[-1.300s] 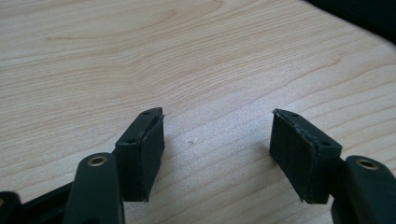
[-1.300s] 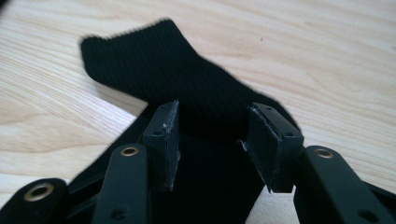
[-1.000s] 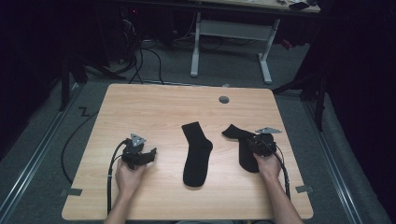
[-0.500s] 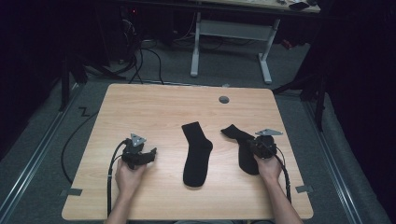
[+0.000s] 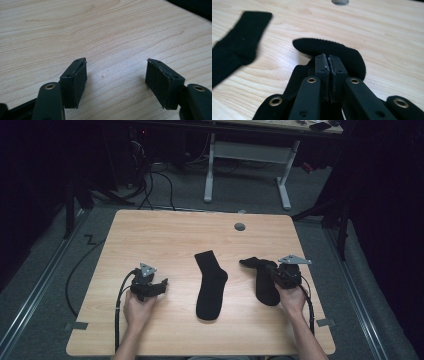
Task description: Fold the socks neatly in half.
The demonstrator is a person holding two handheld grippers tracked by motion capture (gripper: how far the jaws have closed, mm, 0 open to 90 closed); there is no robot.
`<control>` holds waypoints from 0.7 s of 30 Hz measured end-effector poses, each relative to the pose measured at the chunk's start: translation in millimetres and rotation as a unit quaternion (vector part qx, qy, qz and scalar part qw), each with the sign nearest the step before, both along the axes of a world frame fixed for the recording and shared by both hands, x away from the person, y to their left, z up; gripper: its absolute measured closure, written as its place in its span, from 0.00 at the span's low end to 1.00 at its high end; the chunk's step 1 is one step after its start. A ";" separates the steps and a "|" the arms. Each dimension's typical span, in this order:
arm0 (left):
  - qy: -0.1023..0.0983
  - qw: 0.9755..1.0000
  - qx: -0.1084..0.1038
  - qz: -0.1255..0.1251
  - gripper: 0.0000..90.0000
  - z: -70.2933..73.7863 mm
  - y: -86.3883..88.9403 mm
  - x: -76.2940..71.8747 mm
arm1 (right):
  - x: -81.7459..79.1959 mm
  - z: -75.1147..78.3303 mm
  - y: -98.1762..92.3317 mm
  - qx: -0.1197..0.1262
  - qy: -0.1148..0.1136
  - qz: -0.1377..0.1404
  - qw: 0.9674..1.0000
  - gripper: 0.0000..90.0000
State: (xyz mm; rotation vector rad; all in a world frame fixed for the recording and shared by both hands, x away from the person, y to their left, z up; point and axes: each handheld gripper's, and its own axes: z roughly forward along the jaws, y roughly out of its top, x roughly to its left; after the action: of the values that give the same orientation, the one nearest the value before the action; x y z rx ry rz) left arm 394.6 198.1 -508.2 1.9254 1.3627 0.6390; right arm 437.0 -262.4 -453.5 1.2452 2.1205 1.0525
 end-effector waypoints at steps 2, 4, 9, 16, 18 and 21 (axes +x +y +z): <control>0.001 1.000 0.001 0.000 0.38 0.1 0.0 0.0 | -3.3 6.9 4.0 0.005 -0.009 0.006 1.000 0.97; 0.001 1.000 0.001 0.000 0.38 0.1 0.0 0.0 | -3.7 8.9 5.2 0.004 -0.011 0.009 1.000 0.97; 0.001 1.000 0.001 0.000 0.37 0.1 -0.1 0.0 | -6.5 20.6 9.0 0.010 -0.020 0.020 1.000 0.97; 0.001 1.000 0.001 0.000 0.37 0.1 -0.1 0.0 | -10.2 32.0 16.3 0.020 -0.033 0.032 0.999 0.97; 0.001 1.000 0.001 0.000 0.37 0.1 -0.1 0.1 | -11.2 36.0 20.0 0.019 -0.036 0.037 0.998 0.97; 0.000 1.000 0.001 0.000 0.37 0.1 -0.2 0.1 | -13.1 44.2 26.9 0.016 -0.044 0.049 0.998 0.97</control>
State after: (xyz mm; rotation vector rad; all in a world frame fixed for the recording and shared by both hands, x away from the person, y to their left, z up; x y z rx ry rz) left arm 394.7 198.0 -508.1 1.9267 1.3632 0.6389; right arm 423.9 -235.6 -409.3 1.0977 2.1234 1.1648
